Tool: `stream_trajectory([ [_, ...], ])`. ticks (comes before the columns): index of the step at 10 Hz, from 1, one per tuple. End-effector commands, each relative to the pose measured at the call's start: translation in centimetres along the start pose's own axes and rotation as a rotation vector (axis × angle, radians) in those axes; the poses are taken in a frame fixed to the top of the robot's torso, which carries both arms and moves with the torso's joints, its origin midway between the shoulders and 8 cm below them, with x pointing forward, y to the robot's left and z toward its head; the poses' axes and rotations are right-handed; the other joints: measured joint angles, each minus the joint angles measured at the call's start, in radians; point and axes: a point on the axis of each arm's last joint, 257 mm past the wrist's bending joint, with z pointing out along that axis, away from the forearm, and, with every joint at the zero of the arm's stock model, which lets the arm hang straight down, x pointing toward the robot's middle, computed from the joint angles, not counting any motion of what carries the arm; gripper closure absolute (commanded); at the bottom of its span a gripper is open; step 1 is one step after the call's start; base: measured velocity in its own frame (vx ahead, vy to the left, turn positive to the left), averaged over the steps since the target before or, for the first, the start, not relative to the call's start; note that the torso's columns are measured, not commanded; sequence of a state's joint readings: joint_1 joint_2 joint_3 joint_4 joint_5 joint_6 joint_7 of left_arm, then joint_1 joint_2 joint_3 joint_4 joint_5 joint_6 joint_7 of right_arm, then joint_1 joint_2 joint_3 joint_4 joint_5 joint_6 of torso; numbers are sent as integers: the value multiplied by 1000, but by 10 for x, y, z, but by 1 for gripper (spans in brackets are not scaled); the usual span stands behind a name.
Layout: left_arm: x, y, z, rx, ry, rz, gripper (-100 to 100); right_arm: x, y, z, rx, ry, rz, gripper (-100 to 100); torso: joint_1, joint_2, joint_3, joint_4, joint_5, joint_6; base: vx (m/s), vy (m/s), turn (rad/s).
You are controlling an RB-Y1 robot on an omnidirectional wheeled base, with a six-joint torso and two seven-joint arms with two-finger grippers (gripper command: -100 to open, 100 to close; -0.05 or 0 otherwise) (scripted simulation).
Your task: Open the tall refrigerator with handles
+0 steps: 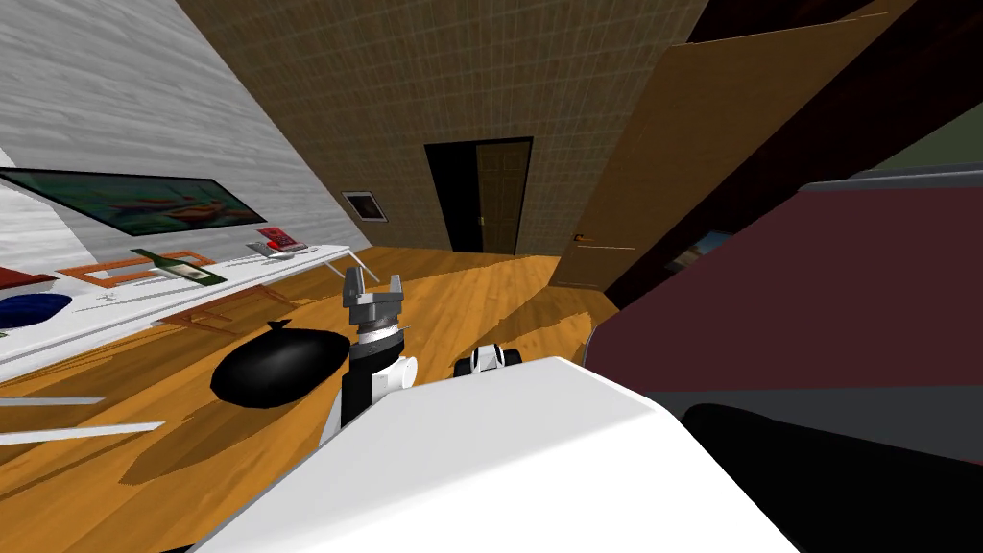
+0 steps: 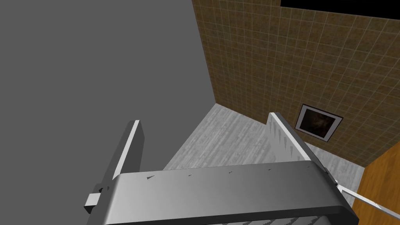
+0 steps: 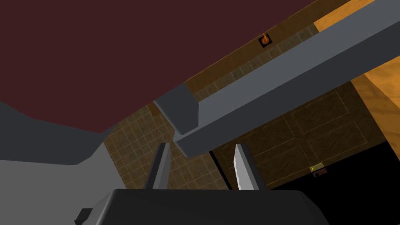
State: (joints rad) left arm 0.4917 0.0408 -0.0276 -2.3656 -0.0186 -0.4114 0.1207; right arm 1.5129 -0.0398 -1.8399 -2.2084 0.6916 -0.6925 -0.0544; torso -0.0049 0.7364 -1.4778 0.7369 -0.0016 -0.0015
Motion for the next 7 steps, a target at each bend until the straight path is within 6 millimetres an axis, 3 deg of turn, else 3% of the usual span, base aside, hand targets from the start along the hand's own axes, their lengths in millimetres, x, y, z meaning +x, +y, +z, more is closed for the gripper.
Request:
stream_trajectory([
  [1,0,0,0,0,0,0,0,4,-4,-4,12,19,0,100,1,1,0,0,1,0,139,70,-26],
  [2,0,0,0,0,0,0,0,12,-9,-6,25,39,4,100,-2,9,4,2,1,0,143,72,-46],
  [7,0,0,0,0,0,0,0,39,-26,-15,77,109,9,100,-3,-5,-2,-2,-4,-1,273,70,-78],
])
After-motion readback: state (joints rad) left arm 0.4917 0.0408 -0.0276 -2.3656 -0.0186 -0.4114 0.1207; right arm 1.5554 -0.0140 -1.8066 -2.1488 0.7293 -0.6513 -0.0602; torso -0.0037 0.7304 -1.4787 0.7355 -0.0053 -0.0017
